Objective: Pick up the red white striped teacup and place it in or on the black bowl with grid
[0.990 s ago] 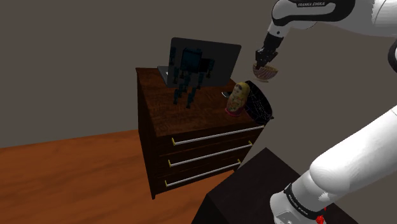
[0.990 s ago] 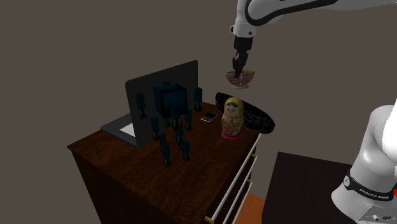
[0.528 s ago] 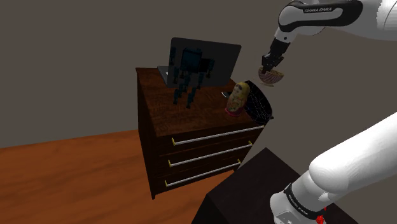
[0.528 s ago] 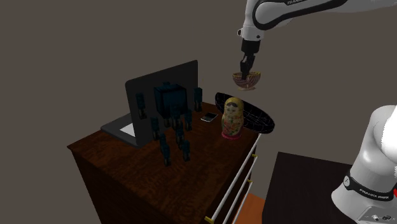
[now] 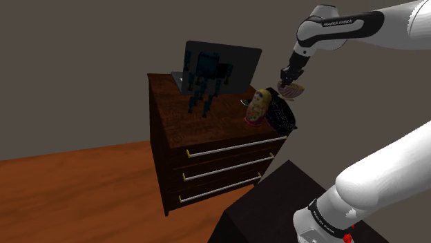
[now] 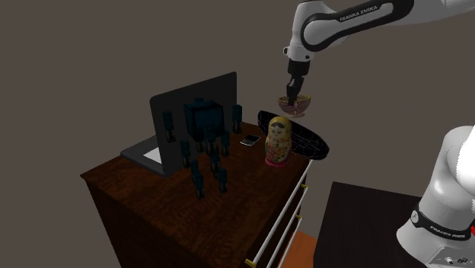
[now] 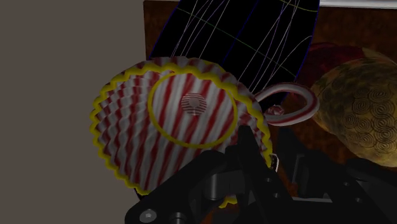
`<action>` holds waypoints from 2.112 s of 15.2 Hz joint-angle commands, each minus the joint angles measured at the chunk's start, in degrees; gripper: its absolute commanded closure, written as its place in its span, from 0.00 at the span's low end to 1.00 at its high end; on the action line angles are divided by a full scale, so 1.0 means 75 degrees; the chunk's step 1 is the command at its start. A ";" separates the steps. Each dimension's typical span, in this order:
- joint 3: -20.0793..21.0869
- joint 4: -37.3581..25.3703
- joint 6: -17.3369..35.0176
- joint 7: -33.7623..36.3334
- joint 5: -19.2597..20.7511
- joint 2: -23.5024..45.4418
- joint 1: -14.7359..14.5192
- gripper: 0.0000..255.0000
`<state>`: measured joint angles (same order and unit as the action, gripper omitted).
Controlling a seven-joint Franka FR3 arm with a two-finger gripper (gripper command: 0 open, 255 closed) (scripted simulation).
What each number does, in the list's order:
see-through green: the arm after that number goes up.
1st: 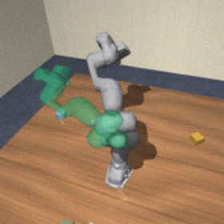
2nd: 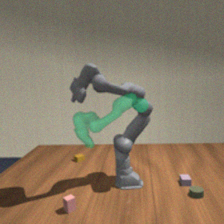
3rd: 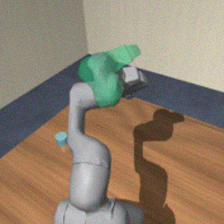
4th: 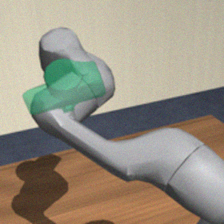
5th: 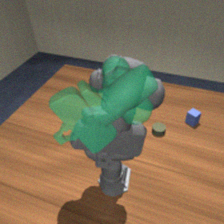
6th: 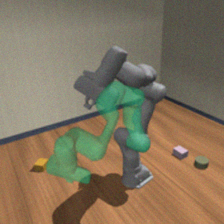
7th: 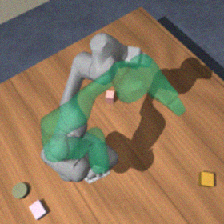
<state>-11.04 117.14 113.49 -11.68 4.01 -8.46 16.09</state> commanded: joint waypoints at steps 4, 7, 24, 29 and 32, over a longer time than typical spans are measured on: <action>-0.0005 0.0416 0.0522 0.0026 -0.0004 0.0098 -0.0001 1.00; -0.0015 0.0647 0.0829 0.0028 -0.0009 0.0175 0.0002 1.00; 0.0021 0.0234 0.0197 0.0054 0.0015 -0.0045 -0.0015 0.00; 0.0032 0.0087 -0.0003 0.0058 0.0019 -0.0098 -0.0019 0.00; 0.0032 0.0087 -0.0003 0.0058 0.0019 -0.0097 -0.0019 0.00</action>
<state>-10.80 117.80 113.49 -11.24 4.16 -9.19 15.95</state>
